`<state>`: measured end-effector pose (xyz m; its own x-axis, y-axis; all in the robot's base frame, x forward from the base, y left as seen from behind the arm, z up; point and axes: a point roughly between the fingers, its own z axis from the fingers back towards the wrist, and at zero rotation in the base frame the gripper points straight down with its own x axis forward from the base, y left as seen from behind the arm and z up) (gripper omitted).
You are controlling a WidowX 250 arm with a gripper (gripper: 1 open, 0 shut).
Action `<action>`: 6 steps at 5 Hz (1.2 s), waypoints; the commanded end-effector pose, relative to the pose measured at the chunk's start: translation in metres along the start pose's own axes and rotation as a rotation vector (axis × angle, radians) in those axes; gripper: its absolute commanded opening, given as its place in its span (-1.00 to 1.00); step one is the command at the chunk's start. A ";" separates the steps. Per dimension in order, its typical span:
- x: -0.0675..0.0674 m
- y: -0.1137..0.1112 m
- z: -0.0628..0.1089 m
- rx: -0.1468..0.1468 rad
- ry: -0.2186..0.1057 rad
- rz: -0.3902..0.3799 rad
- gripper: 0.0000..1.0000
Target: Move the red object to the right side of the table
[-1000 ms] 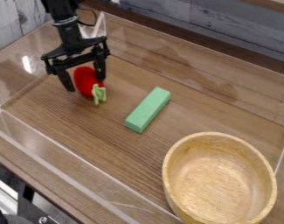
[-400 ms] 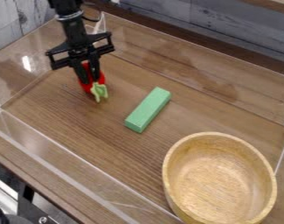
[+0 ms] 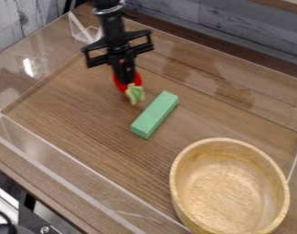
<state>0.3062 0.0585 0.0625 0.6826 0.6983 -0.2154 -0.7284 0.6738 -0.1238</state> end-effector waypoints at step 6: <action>-0.059 -0.116 -0.045 -0.006 -0.058 -0.239 -1.00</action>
<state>0.3460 -0.0668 0.0377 0.8243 0.5466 -0.1476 -0.5651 0.8098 -0.1575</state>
